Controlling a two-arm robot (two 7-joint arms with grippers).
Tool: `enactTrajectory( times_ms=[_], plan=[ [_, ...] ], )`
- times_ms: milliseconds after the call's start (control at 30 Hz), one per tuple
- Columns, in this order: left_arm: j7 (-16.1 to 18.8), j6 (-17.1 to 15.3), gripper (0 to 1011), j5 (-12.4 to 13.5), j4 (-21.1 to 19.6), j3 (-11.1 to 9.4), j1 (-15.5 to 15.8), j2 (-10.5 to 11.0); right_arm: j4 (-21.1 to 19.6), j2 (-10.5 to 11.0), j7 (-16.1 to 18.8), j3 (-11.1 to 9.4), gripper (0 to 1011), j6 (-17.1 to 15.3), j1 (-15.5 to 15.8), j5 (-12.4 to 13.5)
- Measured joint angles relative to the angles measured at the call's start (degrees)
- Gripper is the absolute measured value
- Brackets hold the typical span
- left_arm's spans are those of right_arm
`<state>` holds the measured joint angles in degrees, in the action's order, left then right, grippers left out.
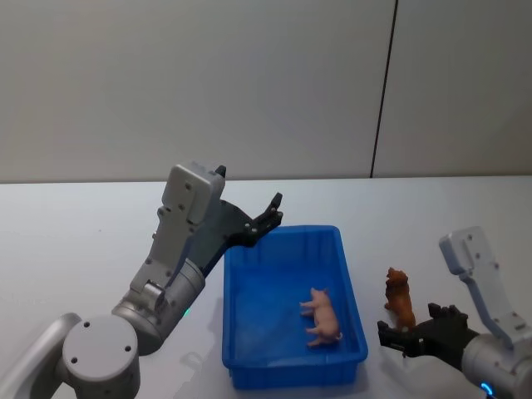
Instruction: Pick up the two dolls from the table and place them into the box.
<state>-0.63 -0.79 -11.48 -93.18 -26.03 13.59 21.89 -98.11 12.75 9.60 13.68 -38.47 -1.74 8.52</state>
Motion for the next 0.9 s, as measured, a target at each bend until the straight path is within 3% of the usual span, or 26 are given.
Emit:
enactTrajectory(
  times_ms=[333, 567, 900],
  plan=[
    [0.0, 0.0, 1003, 0.0, 0.0, 0.0, 0.0, 0.0, 7.8, -2.6, 0.5, 0.9, 1001, -0.1, -4.4, -2.3],
    [0.0, 0.0, 1003, 0.0, 0.0, 0.0, 0.0, 0.0, 11.1, -3.7, 0.8, 1.4, 960, 0.0, -6.3, -3.6],
    [0.0, 0.0, 1003, 0.0, 0.0, 0.0, 0.0, 0.0, 13.6, -4.6, 1.0, 1.8, 677, 0.1, -7.8, -4.5]
  ],
)
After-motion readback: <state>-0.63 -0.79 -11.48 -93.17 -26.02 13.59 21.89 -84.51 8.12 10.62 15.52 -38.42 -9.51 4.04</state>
